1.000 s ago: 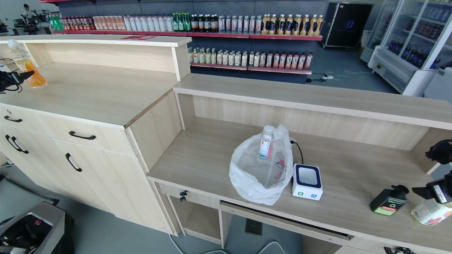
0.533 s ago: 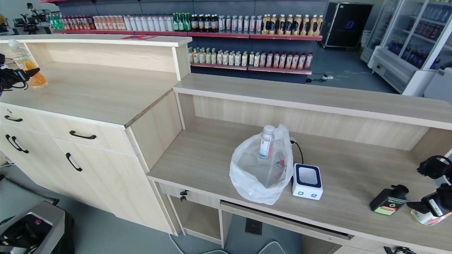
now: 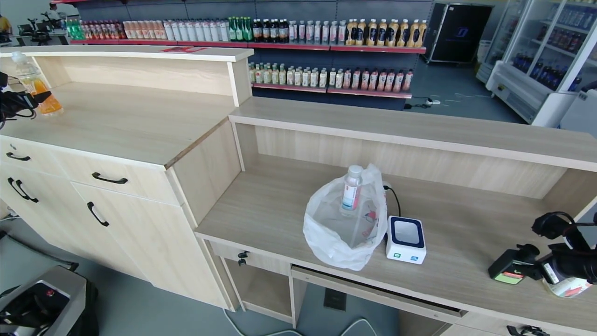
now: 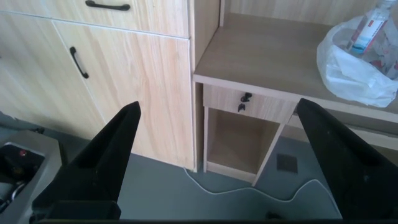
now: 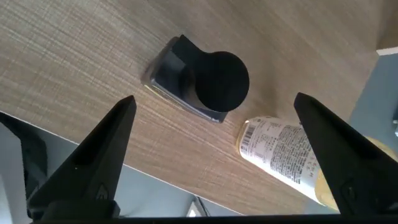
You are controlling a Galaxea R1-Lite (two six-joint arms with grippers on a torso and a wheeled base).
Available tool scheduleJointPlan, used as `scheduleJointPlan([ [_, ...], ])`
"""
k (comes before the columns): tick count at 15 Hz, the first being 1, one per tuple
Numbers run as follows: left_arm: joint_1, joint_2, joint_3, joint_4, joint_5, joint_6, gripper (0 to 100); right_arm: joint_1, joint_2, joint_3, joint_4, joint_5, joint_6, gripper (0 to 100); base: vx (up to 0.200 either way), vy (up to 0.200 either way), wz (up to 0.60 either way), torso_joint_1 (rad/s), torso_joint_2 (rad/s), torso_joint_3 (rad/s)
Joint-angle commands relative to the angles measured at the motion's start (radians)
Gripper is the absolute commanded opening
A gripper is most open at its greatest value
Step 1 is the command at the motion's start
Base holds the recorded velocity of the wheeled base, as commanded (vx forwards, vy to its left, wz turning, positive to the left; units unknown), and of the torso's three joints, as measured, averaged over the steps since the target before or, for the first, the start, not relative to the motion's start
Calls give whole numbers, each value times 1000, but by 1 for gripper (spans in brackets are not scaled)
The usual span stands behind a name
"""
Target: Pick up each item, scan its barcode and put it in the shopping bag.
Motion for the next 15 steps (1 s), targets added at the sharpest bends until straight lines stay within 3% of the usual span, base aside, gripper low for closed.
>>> scheduleJointPlan([
  [1,0,0,0,0,0,0,100,17,54,-7,-1,31,0,100,0,0,0,0,0,0],
  [15,0,0,0,0,0,0,100,88,182,-80,-38,57,-9,100,0,0,0,0,0,0],
])
